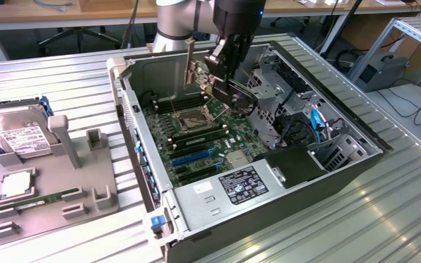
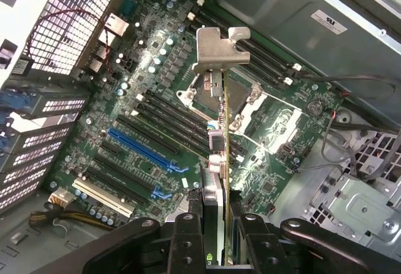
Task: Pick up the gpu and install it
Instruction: 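Insert the gpu into the slot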
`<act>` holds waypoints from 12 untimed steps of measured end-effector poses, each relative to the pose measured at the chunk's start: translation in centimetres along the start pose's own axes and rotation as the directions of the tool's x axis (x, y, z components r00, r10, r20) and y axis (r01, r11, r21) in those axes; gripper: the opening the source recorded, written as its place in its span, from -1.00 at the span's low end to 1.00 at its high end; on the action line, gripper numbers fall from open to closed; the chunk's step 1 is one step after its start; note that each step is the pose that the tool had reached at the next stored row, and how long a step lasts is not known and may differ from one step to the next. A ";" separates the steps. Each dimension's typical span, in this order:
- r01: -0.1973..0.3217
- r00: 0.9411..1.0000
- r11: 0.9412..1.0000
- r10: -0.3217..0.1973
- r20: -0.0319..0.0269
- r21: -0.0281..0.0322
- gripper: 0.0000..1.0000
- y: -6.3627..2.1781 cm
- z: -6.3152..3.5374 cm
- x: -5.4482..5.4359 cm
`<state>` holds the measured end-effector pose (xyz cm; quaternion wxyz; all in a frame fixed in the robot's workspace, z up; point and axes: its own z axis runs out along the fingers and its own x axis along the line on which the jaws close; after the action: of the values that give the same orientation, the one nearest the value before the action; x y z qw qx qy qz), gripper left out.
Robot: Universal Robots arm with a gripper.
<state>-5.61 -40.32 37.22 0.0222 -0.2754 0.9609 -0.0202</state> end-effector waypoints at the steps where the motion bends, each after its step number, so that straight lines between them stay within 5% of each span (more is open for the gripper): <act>1: 0.002 1.000 1.000 -0.002 0.000 0.000 -0.47 0.00 0.00 0.0; 12: 0.019 1.000 1.000 -0.019 0.001 0.000 -0.47 0.00 0.00 0.0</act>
<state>-5.61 -40.32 37.22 0.0224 -0.2847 0.9581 -0.0201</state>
